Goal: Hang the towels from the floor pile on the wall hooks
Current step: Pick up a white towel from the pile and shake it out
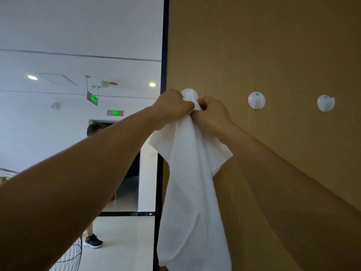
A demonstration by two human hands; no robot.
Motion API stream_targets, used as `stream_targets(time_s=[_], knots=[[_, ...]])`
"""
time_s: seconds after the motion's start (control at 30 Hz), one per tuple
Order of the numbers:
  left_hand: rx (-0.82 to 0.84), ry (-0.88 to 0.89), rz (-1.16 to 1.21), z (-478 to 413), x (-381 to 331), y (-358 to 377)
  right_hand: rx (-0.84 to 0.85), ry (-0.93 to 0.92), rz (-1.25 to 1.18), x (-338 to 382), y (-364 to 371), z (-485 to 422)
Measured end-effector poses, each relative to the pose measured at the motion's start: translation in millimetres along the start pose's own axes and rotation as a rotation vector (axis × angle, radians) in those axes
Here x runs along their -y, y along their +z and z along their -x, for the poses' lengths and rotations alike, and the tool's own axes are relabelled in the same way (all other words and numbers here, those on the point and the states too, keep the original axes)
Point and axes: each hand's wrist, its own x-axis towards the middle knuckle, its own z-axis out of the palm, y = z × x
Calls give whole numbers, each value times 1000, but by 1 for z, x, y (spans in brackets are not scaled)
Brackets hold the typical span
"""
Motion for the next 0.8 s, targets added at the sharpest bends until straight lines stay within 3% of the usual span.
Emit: stream_targets(time_s=[0.17, 0.27, 0.33, 0.5, 0.8], knots=[[-42, -159, 240, 9, 5, 16, 94, 149, -180, 7, 4, 14], [-99, -153, 361, 18, 17, 24, 151, 205, -342, 5, 13, 27], [-174, -90, 376, 24, 30, 30, 101, 183, -422, -2, 20, 35], [-185, 49, 269, 41, 62, 42, -55, 66, -198, -34, 30, 60], [-114, 31, 268, 81, 93, 66, -140, 242, -179, -58, 42, 119]])
